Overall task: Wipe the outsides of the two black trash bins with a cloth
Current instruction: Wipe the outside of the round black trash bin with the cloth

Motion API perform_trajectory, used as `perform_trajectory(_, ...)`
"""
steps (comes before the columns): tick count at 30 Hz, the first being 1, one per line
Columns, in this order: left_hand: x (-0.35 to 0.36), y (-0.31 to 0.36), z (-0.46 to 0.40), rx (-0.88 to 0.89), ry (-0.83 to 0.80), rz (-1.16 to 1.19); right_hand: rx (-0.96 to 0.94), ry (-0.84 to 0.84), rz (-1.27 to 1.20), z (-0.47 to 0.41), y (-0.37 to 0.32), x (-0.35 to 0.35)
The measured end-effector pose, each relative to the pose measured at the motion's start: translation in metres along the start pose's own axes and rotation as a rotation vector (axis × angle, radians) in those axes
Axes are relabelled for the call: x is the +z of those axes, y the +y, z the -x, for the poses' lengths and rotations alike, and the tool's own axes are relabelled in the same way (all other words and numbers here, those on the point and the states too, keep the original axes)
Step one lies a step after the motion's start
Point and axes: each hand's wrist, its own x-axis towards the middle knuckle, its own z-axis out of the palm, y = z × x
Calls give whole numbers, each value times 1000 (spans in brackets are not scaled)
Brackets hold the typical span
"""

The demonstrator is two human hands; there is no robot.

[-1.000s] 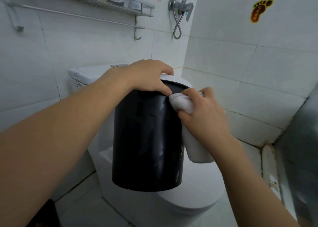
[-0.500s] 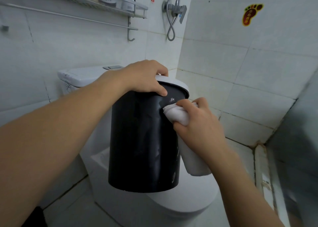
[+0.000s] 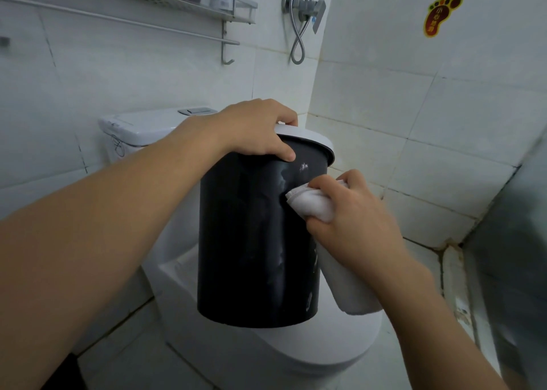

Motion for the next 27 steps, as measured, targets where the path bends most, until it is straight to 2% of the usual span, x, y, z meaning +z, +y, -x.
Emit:
perform_trajectory(8,2,11,2,46,-14,-11,65,141,-69,-20,0,-5)
perform_trajectory(19,1,14,1,36,-28,-23,-22,22,64,1,0,-9)
perform_trajectory(27,1,16,1,33,-30,-42,90,114,-28,-23,9,-9)
